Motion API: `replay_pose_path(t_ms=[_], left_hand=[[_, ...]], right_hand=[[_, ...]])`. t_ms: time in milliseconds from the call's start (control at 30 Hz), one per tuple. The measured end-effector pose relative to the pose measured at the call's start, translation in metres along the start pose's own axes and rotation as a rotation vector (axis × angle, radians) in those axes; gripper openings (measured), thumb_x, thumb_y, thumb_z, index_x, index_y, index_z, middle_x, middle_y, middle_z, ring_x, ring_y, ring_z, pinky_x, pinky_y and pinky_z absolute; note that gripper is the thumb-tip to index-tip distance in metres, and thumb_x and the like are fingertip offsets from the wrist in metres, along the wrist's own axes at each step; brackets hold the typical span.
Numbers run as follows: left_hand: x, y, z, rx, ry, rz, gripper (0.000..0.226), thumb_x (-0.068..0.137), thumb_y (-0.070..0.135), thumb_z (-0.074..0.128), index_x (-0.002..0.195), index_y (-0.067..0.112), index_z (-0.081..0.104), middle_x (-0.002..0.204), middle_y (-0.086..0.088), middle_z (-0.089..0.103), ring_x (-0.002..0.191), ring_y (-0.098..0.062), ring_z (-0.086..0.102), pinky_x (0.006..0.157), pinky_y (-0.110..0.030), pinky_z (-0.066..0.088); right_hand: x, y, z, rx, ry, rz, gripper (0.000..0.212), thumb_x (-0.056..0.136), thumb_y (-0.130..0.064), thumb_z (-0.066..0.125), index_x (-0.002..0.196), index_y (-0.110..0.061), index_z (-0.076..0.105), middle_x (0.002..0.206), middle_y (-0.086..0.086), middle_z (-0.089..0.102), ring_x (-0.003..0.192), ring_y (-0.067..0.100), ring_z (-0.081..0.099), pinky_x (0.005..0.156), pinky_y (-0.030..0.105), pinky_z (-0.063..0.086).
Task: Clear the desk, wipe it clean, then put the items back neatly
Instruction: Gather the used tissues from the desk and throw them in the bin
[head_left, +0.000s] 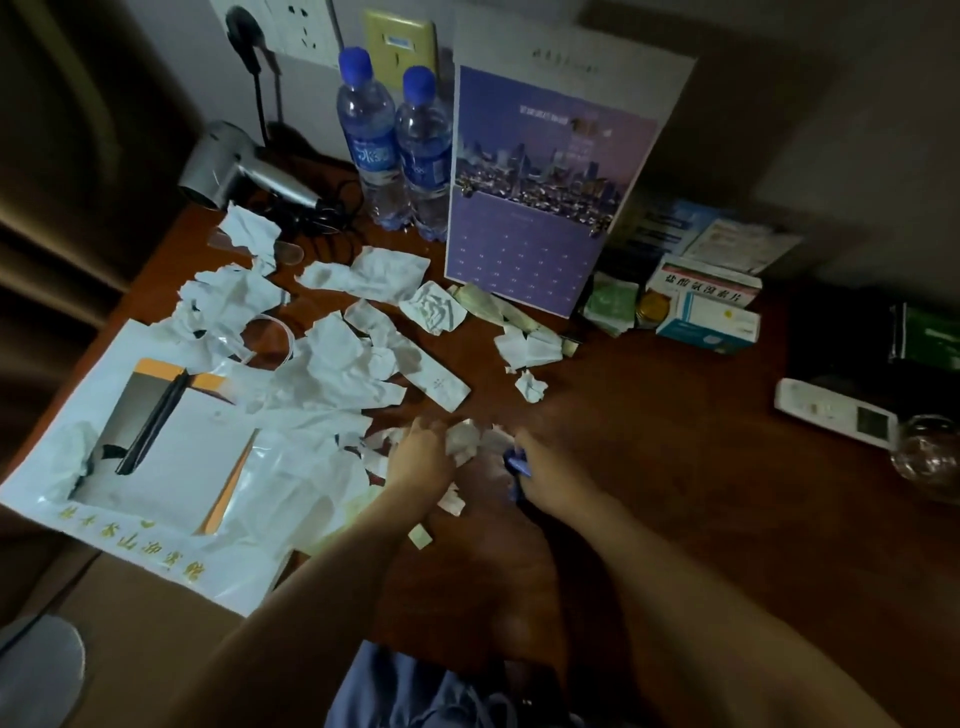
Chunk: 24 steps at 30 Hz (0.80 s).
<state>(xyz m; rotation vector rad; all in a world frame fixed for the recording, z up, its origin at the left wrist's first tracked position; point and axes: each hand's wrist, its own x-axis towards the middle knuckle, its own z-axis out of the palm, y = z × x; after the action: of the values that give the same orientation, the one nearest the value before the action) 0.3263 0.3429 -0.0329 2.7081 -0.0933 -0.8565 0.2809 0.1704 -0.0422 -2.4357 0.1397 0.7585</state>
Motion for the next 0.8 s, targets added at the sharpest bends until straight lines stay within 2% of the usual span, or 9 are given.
replay_pose_path(t_ms=[167, 267, 333, 433, 500, 567, 633, 700, 800], left_hand=[[0.009, 0.007, -0.016, -0.101, 0.022, 0.082, 0.046, 0.084, 0.016, 0.06, 0.128, 0.017, 0.047, 0.124, -0.012, 0.055, 0.113, -0.033, 0.053, 0.091, -0.041, 0.045], [0.009, 0.011, -0.025, -0.088, 0.072, 0.231, 0.032, 0.088, 0.021, 0.038, 0.105, 0.02, 0.065, 0.108, -0.007, 0.064, 0.099, -0.032, 0.056, 0.084, -0.037, 0.048], [0.012, 0.011, -0.026, -0.127, 0.075, 0.261, 0.049, 0.086, 0.03, 0.024, 0.095, 0.016, 0.07, 0.099, -0.009, 0.066, 0.092, -0.033, 0.057, 0.081, -0.038, 0.049], [0.007, 0.015, -0.034, -0.189, 0.127, 0.157, 0.031, 0.092, 0.029, 0.047, 0.099, 0.006, 0.067, 0.096, -0.013, 0.061, 0.094, -0.032, 0.057, 0.075, -0.033, 0.043], [0.006, 0.015, -0.038, -0.258, 0.139, 0.065, 0.029, 0.09, 0.033, 0.059, 0.09, 0.005, 0.062, 0.087, -0.01, 0.055, 0.088, -0.027, 0.056, 0.068, -0.029, 0.036], [0.005, 0.013, -0.04, -0.276, 0.155, 0.036, 0.031, 0.089, 0.038, 0.061, 0.082, 0.007, 0.06, 0.081, -0.007, 0.053, 0.083, -0.025, 0.056, 0.065, -0.027, 0.033], [0.003, 0.012, -0.044, -0.28, 0.177, 0.027, 0.031, 0.09, 0.037, 0.059, 0.078, 0.008, 0.059, 0.081, -0.008, 0.056, 0.084, -0.026, 0.06, 0.063, -0.025, 0.034], [0.0, 0.011, -0.048, -0.286, 0.185, 0.021, 0.027, 0.091, 0.032, 0.058, 0.084, 0.007, 0.065, 0.089, -0.01, 0.062, 0.089, -0.027, 0.062, 0.066, -0.025, 0.037], [-0.01, 0.012, -0.054, -0.296, 0.166, 0.023, 0.023, 0.089, 0.026, 0.059, 0.076, 0.007, 0.059, 0.084, -0.01, 0.061, 0.087, -0.029, 0.063, 0.063, -0.027, 0.038]], right_hand=[[0.002, 0.006, -0.017, 0.17, 0.078, 0.07, 0.057, 0.092, -0.008, 0.054, 0.143, -0.019, 0.032, 0.118, 0.008, 0.056, 0.104, 0.025, 0.057, 0.08, 0.026, 0.04], [0.02, 0.011, -0.033, 0.159, 0.194, 0.139, 0.062, 0.09, -0.021, 0.059, 0.145, -0.025, 0.029, 0.129, 0.008, 0.054, 0.114, 0.026, 0.054, 0.098, 0.035, 0.043], [0.033, 0.016, -0.038, 0.073, 0.251, 0.113, 0.071, 0.085, -0.033, 0.063, 0.144, -0.033, 0.025, 0.131, 0.01, 0.054, 0.113, 0.031, 0.056, 0.095, 0.044, 0.047], [0.042, 0.011, -0.043, -0.007, 0.209, 0.051, 0.062, 0.087, -0.035, 0.063, 0.142, -0.028, 0.036, 0.127, 0.01, 0.058, 0.108, 0.031, 0.058, 0.09, 0.039, 0.048], [0.045, 0.004, -0.043, -0.021, 0.166, 0.064, 0.05, 0.09, -0.031, 0.06, 0.137, -0.025, 0.043, 0.121, 0.01, 0.06, 0.104, 0.03, 0.059, 0.085, 0.035, 0.047], [0.046, 0.005, -0.037, 0.009, 0.126, 0.119, 0.042, 0.091, -0.034, 0.056, 0.131, -0.028, 0.044, 0.11, 0.007, 0.063, 0.095, 0.031, 0.061, 0.082, 0.038, 0.049], [0.047, 0.009, -0.027, 0.011, 0.12, 0.162, 0.038, 0.09, -0.043, 0.049, 0.125, -0.03, 0.044, 0.111, 0.007, 0.062, 0.099, 0.032, 0.06, 0.086, 0.039, 0.047], [0.042, 0.009, -0.02, 0.001, 0.114, 0.175, 0.036, 0.096, -0.036, 0.043, 0.127, -0.019, 0.048, 0.119, 0.012, 0.06, 0.108, 0.032, 0.057, 0.088, 0.029, 0.04], [0.019, 0.004, -0.014, -0.078, 0.122, 0.17, 0.032, 0.101, -0.028, 0.038, 0.115, -0.006, 0.058, 0.111, 0.014, 0.063, 0.102, 0.029, 0.059, 0.072, 0.025, 0.033]])
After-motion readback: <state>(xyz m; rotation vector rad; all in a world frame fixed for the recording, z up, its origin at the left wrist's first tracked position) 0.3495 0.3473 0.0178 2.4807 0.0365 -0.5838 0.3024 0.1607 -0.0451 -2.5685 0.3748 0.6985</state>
